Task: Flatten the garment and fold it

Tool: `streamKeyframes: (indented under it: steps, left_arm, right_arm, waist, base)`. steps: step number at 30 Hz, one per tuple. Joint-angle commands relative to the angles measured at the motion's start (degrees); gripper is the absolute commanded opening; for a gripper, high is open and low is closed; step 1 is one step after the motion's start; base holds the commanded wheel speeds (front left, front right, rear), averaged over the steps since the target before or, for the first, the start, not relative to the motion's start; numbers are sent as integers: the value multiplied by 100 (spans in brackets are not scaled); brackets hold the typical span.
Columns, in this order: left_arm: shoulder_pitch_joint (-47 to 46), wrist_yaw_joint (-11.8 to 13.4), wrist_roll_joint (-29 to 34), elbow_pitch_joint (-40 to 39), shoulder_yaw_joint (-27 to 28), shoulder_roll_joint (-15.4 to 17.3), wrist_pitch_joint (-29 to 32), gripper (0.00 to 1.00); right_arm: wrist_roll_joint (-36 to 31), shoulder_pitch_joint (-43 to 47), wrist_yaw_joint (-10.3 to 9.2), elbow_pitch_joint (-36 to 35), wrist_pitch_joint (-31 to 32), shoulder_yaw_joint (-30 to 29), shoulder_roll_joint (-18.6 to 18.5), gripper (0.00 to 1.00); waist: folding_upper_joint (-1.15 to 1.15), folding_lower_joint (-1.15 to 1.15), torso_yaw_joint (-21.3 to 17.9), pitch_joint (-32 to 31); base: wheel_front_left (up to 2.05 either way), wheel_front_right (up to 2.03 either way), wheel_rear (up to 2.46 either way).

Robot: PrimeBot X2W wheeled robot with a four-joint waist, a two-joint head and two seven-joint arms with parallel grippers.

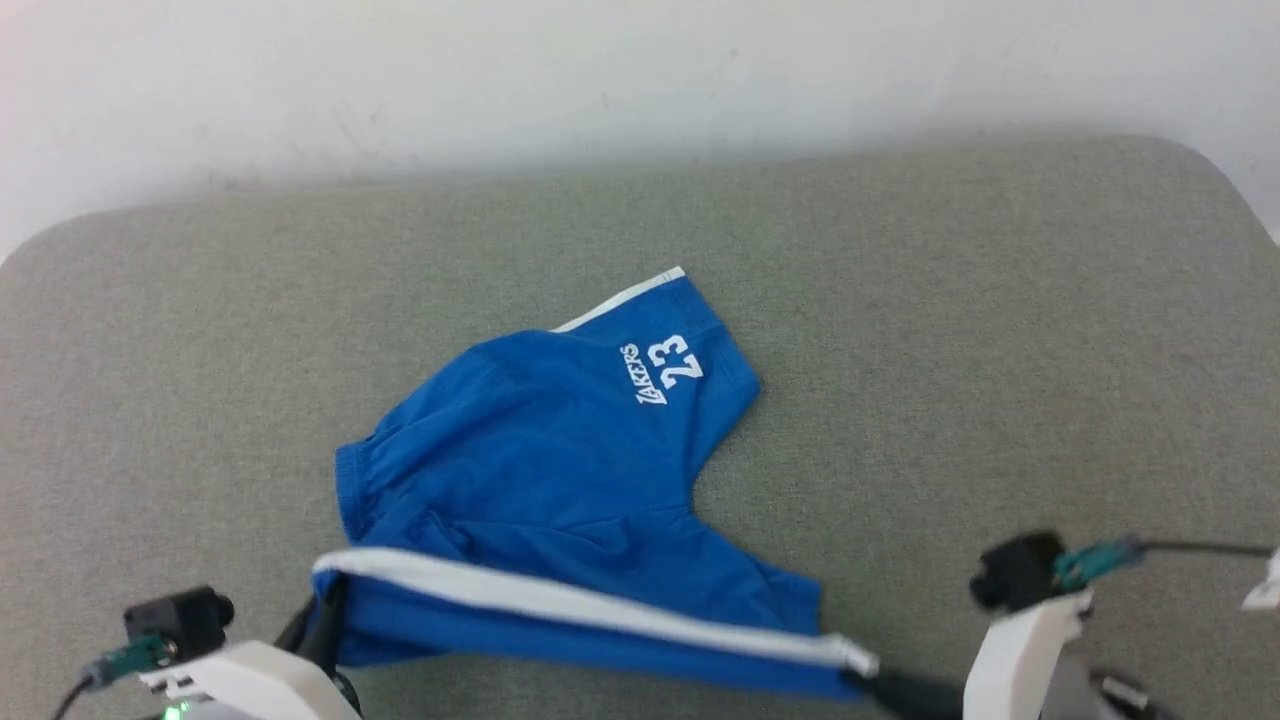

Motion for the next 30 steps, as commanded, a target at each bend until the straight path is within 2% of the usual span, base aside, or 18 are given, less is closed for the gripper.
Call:
streamKeyframes:
  steps: [1,6,12,21,30]
  left_arm:
    - [-30,116,-63,-243,132,36,-21,0]
    - [-459,329,-77,-634,248,-101,-81,0]
    - [-1245,446,17,-548,217,-269,-133,0]
    - [-2079,443,68,-177,260,-268,-154,0]
    - [-2357,258,-18,102,107,-357,-70,0]
  right_arm:
    - [-133,-326,-5,-153,-70,-142,59,0]
    - [-838,-1459,-5,57,-498,-323,178,0]
    - [-1545,-3059,-5,1294,-1386,-484,320,0]
    - [-1868,-5142,-5,3623,-2702,-23,333,0]
    - [-2417,-6478,-5,5273,-3348,343,334,0]
  waist:
    - [0,0,3,30]
    - [0,0,30,258]
    - [0,0,82,660]
    - [0,0,337,1290]
    - [0,0,666,1815]
  base:
    - [0,0,0]
    - [0,0,0]
    - [0,0,0]
    - [0,0,0]
    - [0,0,0]
